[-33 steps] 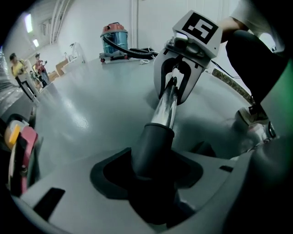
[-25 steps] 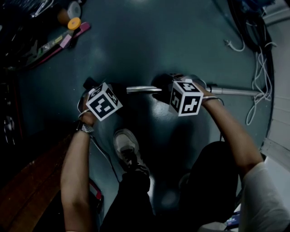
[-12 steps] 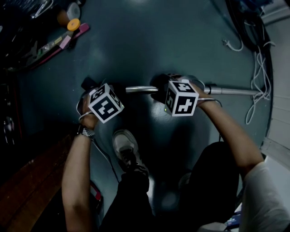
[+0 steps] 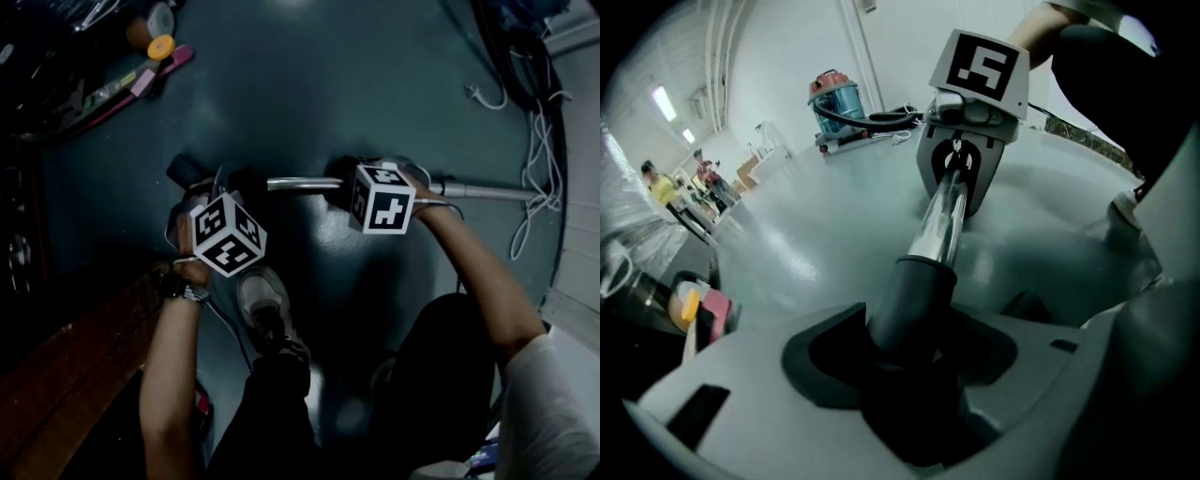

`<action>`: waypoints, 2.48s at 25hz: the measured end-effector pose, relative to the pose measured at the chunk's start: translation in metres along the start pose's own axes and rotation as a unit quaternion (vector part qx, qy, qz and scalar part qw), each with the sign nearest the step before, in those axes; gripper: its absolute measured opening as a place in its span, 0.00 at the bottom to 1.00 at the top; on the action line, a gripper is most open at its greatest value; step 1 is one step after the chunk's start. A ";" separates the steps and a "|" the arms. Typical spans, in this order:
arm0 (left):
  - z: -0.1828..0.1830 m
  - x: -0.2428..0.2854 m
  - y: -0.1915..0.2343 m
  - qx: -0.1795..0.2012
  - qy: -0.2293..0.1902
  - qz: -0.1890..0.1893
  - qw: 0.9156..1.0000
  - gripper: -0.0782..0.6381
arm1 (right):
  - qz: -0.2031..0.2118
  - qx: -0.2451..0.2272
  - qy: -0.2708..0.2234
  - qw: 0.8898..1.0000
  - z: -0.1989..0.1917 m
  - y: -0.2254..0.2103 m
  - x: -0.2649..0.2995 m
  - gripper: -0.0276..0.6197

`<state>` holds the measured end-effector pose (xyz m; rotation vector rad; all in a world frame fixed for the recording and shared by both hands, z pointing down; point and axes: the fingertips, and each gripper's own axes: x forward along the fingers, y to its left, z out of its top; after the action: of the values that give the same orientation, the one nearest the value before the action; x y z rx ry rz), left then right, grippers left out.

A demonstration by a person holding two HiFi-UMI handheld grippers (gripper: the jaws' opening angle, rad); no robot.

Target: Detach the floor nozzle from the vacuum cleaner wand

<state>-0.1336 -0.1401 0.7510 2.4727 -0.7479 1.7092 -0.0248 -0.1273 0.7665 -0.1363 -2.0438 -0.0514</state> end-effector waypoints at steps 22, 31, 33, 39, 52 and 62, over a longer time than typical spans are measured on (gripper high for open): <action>-0.001 0.009 -0.017 0.036 0.008 -0.100 0.994 0.39 | -0.002 -0.012 0.017 1.000 -0.009 0.002 0.002 0.20; -0.005 0.012 -0.025 0.013 0.029 -0.175 0.984 0.38 | -0.002 -0.024 0.029 0.999 -0.012 0.005 0.004 0.21; -0.006 0.012 -0.026 0.010 0.029 -0.187 0.982 0.38 | -0.003 -0.025 0.028 0.999 -0.010 0.004 0.005 0.21; -0.005 0.012 -0.018 0.026 0.014 -0.153 0.988 0.38 | -0.002 -0.009 0.016 1.000 -0.009 0.000 0.005 0.21; 0.000 0.010 -0.013 0.058 -0.020 -0.087 0.994 0.38 | 0.023 0.008 0.007 1.000 -0.011 0.003 0.006 0.21; 0.000 0.001 -0.016 0.044 -0.008 -0.122 0.991 0.38 | 0.016 0.000 0.005 1.000 -0.004 0.004 -0.003 0.21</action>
<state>-0.1266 -0.1265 0.7558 2.5116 -0.3579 1.6689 -0.0193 -0.1239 0.7653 -0.1684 -2.0309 -0.0320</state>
